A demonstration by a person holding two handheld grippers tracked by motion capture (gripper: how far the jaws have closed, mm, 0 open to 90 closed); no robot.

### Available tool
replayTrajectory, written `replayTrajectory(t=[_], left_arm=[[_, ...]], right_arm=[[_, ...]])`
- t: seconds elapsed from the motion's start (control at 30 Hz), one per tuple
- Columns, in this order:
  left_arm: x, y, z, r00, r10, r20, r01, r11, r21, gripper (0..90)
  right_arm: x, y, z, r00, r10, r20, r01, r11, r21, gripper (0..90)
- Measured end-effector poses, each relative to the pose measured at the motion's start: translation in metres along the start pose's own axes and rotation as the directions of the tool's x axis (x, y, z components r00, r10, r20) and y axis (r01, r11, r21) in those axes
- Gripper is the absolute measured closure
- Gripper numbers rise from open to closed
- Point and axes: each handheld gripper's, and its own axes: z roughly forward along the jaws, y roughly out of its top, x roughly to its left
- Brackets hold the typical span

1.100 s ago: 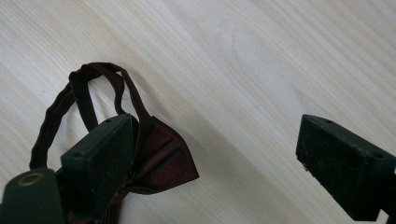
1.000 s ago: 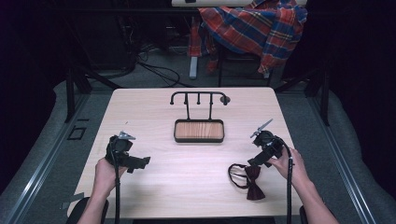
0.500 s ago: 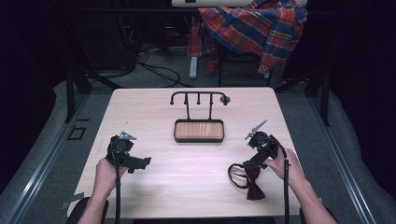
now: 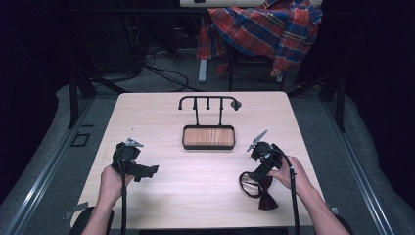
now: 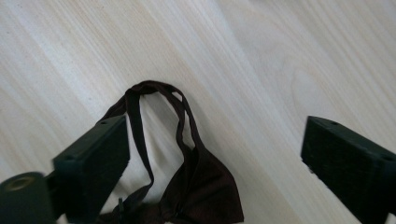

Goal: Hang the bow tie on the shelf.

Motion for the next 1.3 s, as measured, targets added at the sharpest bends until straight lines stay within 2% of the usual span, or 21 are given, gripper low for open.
replayTrajectory(t=[0.17, 0.2, 0.23, 0.3, 0.33, 0.37, 0.4, 0.43, 0.47, 0.53, 0.83, 0.93, 1.07, 1.3], left_arm=[[0.000, 0.000, 0.000, 1.0000, 0.000, -0.002, 0.000, 1.0000, 0.003, 0.2], [0.000, 0.000, 0.000, 1.0000, 0.001, 0.000, -0.001, 1.0000, 0.003, 0.2], [0.000, 0.000, 0.000, 1.0000, 0.001, 0.000, -0.001, 1.0000, 0.003, 0.2], [0.000, 0.000, 0.000, 1.0000, 0.000, -0.003, 0.000, 1.0000, 0.004, 0.2], [0.000, 0.000, 0.000, 1.0000, -0.001, -0.003, 0.001, 1.0000, 0.004, 0.2], [0.000, 0.000, 0.000, 1.0000, -0.001, -0.003, 0.001, 1.0000, 0.004, 0.2], [0.000, 0.000, 0.001, 1.0000, -0.001, -0.003, 0.001, 1.0000, 0.006, 0.2], [0.000, 0.000, 0.001, 1.0000, -0.001, -0.003, 0.001, 1.0000, 0.006, 0.2], [0.000, 0.000, 0.001, 1.0000, 0.000, 0.000, 0.000, 1.0000, 0.008, 0.2], [0.000, 0.000, 0.001, 1.0000, 0.001, 0.001, -0.001, 1.0000, 0.010, 0.2], [0.000, 0.000, 0.001, 1.0000, 0.003, -0.003, -0.003, 0.9999, 0.010, 0.2], [0.000, 0.000, 0.001, 1.0000, 0.001, -0.003, -0.001, 0.9999, 0.010, 0.2], [0.000, 0.000, 0.001, 1.0000, 0.002, -0.010, -0.002, 0.9999, 0.013, 0.2], [0.000, 0.000, 0.001, 1.0000, -0.001, -0.009, 0.001, 0.9999, 0.015, 0.2]], right_arm=[[0.003, 0.005, 0.004, 0.9997, -0.025, 0.009, 0.025, 1.000, 0.000, 15.9], [0.003, 0.006, 0.007, 1.0000, -0.006, -0.006, 0.007, 1.000, 0.010, 20.7], [0.003, 0.006, 0.007, 1.0000, -0.006, -0.006, 0.007, 1.000, 0.010, 20.7], [0.004, 0.006, 0.011, 0.9996, -0.009, -0.028, 0.010, 1.000, 0.025, 26.8], [0.005, 0.006, 0.013, 0.9995, -0.004, -0.030, 0.004, 1.000, 0.021, 31.7], [0.005, 0.006, 0.013, 0.9995, -0.004, -0.030, 0.004, 1.000, 0.021, 31.7], [0.007, 0.007, 0.014, 0.9995, -0.017, -0.026, 0.018, 0.999, 0.038, 36.8], [0.007, 0.007, 0.014, 0.9995, -0.017, -0.026, 0.018, 0.999, 0.038, 36.8], [0.009, 0.006, 0.018, 0.9991, -0.012, -0.040, 0.014, 0.999, 0.037, 41.4], [0.009, 0.007, 0.020, 0.9992, -0.030, -0.025, 0.032, 0.998, 0.062, 45.8], [0.014, 0.009, 0.027, 0.9982, -0.051, -0.033, 0.054, 0.993, 0.107, 58.9], [0.016, 0.009, 0.030, 0.9981, -0.041, -0.047, 0.046, 0.993, 0.110, 63.1], [0.016, 0.009, 0.031, 0.9990, -0.027, -0.037, 0.031, 0.992, 0.120, 69.6], [0.016, 0.008, 0.033, 0.9994, -0.032, -0.012, 0.033, 0.989, 0.143, 73.0]])
